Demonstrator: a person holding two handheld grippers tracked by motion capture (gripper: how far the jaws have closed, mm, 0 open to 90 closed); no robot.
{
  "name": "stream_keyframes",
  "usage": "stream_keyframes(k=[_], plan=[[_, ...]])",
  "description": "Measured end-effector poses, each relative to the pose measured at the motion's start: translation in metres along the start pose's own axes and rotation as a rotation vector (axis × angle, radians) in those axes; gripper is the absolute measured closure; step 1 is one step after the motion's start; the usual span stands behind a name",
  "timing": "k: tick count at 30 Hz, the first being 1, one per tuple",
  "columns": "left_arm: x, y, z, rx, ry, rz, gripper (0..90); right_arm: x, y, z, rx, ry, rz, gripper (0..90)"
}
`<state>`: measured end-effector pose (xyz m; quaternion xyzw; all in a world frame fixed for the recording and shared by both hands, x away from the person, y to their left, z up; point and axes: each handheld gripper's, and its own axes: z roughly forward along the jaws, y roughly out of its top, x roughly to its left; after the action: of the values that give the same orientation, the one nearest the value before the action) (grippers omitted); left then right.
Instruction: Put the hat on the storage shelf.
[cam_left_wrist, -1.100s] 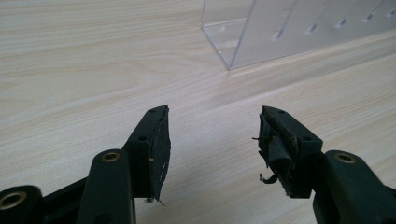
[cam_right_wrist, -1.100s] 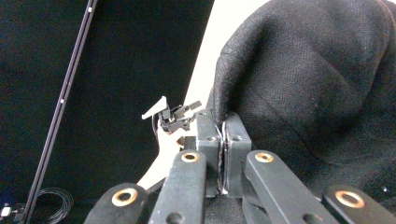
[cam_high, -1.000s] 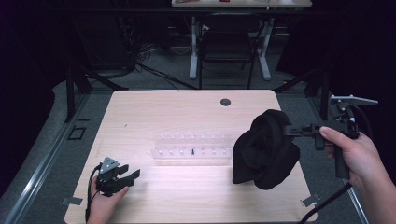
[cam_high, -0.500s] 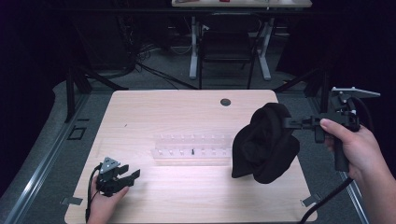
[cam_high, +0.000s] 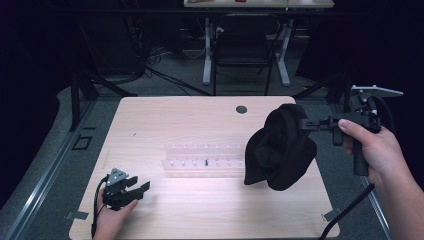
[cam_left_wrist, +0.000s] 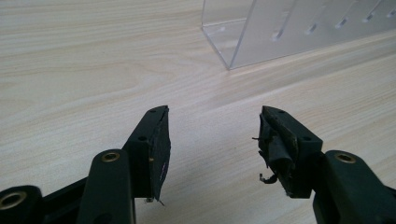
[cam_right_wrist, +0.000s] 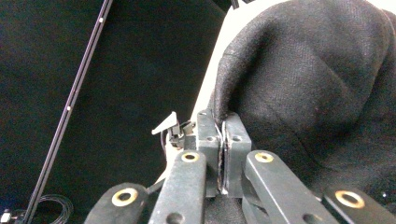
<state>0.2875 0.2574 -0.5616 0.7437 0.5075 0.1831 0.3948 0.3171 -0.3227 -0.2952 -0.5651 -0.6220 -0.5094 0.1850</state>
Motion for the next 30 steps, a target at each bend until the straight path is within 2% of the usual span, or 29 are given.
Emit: stream_keyframes(k=[6,30], plan=[[0.000,0.000,0.000,-0.001,0.000,0.000,43.7,0.002,0.004,0.004,-0.013,0.000,0.007,88.4],[0.000,0.001,0.000,-0.001,-0.002,0.000,43.7,0.016,0.020,0.026,-0.001,0.025,-0.018,88.4]])
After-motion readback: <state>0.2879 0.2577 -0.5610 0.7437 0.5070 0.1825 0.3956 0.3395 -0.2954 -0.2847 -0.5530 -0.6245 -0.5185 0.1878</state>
